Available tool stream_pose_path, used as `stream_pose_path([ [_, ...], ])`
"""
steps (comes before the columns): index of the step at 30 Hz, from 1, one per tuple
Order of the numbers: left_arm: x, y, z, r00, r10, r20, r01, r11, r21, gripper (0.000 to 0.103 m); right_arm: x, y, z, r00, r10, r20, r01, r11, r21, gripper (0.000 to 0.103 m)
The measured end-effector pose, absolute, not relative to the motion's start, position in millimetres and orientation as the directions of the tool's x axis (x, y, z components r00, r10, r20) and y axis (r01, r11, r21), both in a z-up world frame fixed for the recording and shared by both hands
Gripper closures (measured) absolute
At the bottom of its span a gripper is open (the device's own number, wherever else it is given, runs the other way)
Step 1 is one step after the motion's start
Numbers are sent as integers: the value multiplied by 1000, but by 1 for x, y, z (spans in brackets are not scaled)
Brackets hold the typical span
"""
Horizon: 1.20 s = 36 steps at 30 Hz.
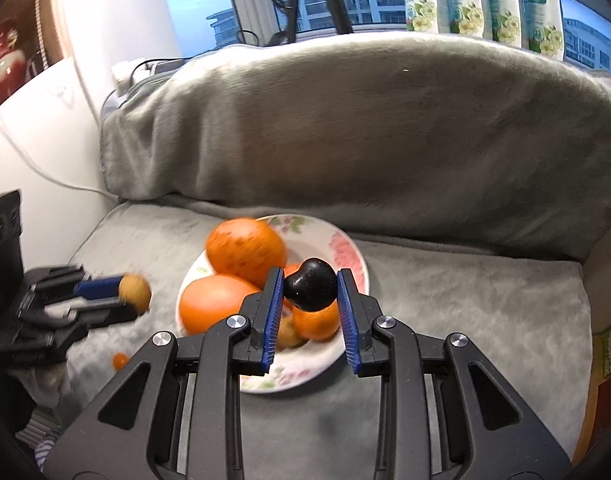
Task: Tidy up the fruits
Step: 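Carry the plum over the plate with the right tool while the left tool lifts the kiwi toward it, then lower the plum onto the plate and open the right tool while the left tool releases the kiwi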
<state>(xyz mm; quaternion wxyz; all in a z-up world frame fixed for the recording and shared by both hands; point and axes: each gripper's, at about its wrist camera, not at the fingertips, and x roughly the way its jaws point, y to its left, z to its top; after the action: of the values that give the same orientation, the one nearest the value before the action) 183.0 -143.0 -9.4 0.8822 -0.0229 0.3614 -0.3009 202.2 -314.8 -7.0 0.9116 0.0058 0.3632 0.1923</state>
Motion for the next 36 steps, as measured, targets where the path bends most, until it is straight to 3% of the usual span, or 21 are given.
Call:
stream_pose_path([
  [36,189,-212,-15,519,-539,-663,593,786,-175,76,267,-316,-33,569,436,-697,-368,893,258,75],
])
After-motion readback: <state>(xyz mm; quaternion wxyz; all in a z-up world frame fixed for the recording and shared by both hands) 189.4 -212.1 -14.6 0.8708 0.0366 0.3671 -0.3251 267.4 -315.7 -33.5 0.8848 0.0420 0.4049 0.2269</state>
